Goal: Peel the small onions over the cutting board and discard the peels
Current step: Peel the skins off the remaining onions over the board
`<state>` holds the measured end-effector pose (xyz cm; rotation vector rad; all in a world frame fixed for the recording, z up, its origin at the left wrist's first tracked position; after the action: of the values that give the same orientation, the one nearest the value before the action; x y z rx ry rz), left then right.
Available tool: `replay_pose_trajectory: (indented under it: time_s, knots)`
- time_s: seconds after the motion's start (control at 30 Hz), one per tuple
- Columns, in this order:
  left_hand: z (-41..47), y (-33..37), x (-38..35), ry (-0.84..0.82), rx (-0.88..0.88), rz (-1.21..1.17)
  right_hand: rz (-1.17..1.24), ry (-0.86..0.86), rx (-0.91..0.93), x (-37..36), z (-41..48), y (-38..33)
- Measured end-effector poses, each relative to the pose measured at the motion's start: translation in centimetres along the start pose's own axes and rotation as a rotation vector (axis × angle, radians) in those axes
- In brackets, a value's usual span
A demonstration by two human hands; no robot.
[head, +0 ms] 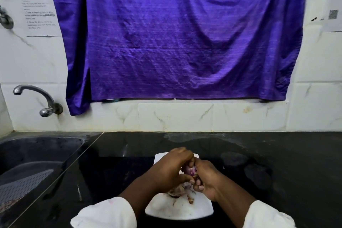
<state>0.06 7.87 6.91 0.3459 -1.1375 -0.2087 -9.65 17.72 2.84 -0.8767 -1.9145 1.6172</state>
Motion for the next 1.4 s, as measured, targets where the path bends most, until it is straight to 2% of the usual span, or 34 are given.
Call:
replay_pose_trajectory:
  time_s: [0.47,0.7,0.9,1.1,1.2,1.27,1.4]
  knots:
    - [-0.2,-0.4,-0.5,0.005,0.007,0.082,0.103,-0.018,-0.069,-0.5,-0.1,0.3]
    - [-0.4,-0.5,-1.1,0.021,-0.011,0.125,0.178,0.029,-0.116,-0.3,0.0,0.8]
    - [-0.7,-0.1,-1.5,0.120,-0.036,0.042,0.210,0.072,-0.093,0.2,0.5,0.2]
    - [-1.2,-1.7,-1.4,0.278,0.187,-0.255,0.296,0.038,-0.066,0.7,1.2,-0.3]
    - [-1.5,-2.7,-1.9,0.243,0.316,-0.202,0.269,-0.025,-0.061,0.9,1.3,-0.1]
    - [-1.6,-3.0,-2.2,0.206,0.341,-0.194,0.213,-0.070,-0.046,0.7,1.0,0.1]
    - [-1.7,-2.0,-2.6,0.167,0.216,-0.268,0.208,-0.025,-0.011,0.0,0.5,0.6]
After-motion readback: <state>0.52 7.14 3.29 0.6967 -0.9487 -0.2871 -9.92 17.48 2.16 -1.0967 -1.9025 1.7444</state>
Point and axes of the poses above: each hand's wrist, its own z-axis towards the middle knuckle, its own x-axis out of the back of the hand, y = z × x, the point moved 3 cm from there along z, towards the middle knuckle, and after that the axes turned 10 degrees about x, right-handed, at the moved point
